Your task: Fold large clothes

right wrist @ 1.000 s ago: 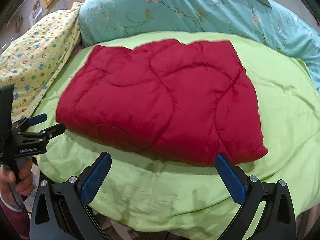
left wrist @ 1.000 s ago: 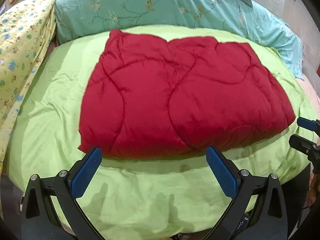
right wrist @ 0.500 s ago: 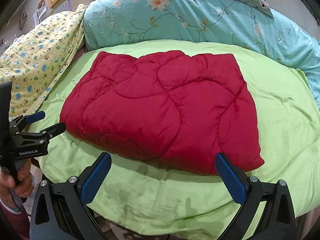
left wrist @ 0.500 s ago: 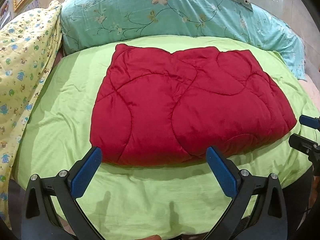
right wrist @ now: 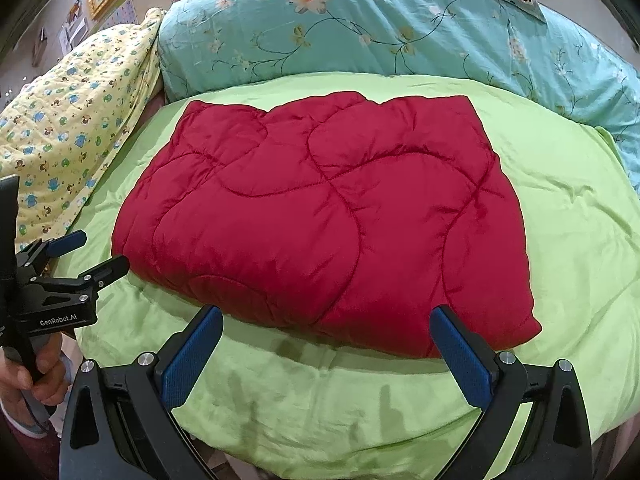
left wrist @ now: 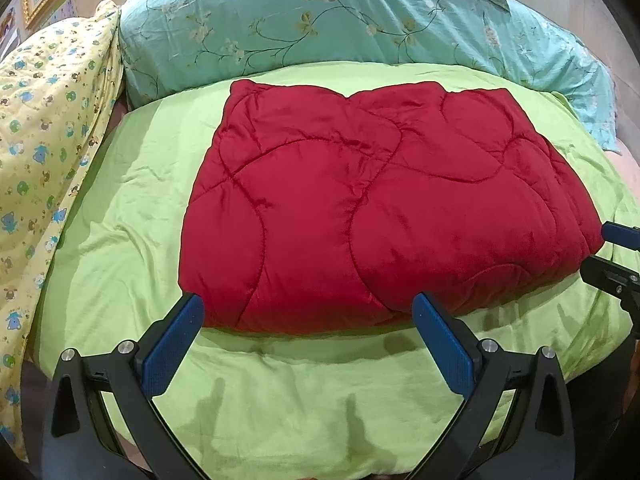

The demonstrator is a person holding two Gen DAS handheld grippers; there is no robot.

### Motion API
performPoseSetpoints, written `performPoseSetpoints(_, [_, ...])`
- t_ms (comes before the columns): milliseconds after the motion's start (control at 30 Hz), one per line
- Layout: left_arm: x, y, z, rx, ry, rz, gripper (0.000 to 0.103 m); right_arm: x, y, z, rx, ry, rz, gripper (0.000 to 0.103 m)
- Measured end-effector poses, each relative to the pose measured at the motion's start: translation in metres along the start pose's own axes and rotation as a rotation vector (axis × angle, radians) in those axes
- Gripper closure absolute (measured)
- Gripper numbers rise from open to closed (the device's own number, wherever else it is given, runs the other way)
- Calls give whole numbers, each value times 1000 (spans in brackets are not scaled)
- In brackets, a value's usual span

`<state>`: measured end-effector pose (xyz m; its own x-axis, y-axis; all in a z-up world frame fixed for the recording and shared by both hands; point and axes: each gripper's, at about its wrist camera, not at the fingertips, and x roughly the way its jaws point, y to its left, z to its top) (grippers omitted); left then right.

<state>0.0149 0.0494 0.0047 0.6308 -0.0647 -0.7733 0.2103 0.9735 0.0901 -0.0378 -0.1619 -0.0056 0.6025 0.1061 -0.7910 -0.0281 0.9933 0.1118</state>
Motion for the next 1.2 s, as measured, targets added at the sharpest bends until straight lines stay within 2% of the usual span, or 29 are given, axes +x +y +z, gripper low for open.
performPoseSetpoints(1200, [10,-3,17,25,0,29,0,8,4,21,-15,-8,9,0])
